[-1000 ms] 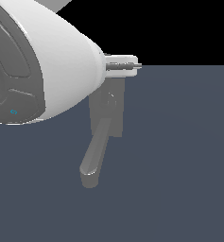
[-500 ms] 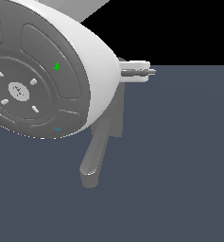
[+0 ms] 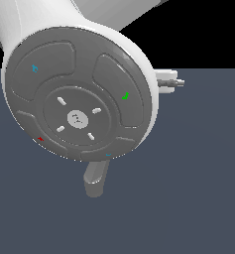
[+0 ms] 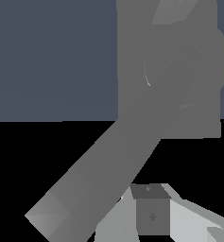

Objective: Turn on the faucet by rotating a designated handle.

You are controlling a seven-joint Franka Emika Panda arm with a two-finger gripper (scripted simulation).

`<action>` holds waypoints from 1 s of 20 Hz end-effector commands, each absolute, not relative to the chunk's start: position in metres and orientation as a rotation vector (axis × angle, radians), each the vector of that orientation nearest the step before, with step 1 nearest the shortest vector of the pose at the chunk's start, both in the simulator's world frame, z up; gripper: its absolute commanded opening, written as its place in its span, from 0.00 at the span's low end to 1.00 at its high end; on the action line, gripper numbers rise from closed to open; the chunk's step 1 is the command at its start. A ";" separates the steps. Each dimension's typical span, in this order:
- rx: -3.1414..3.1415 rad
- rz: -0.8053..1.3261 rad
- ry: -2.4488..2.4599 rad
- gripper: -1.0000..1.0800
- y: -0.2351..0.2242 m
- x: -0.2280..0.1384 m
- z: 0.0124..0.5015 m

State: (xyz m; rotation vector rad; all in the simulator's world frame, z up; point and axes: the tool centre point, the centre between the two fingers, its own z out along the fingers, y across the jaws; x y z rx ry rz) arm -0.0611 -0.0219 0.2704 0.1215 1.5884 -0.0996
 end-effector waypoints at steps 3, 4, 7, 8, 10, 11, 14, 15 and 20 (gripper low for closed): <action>0.121 -0.103 1.543 0.00 -0.038 -0.055 0.284; 0.119 -0.104 1.544 0.00 -0.040 -0.056 0.282; 0.113 -0.106 1.548 0.00 -0.047 -0.056 0.275; 0.112 -0.106 1.550 0.00 -0.049 -0.056 0.273; 0.108 -0.107 1.552 0.00 -0.054 -0.056 0.268; 0.106 -0.108 1.553 0.00 -0.056 -0.056 0.266; 0.100 -0.110 1.557 0.00 -0.063 -0.057 0.260; 0.098 -0.110 1.558 0.00 -0.065 -0.057 0.257; 0.088 -0.113 1.565 0.00 -0.076 -0.057 0.247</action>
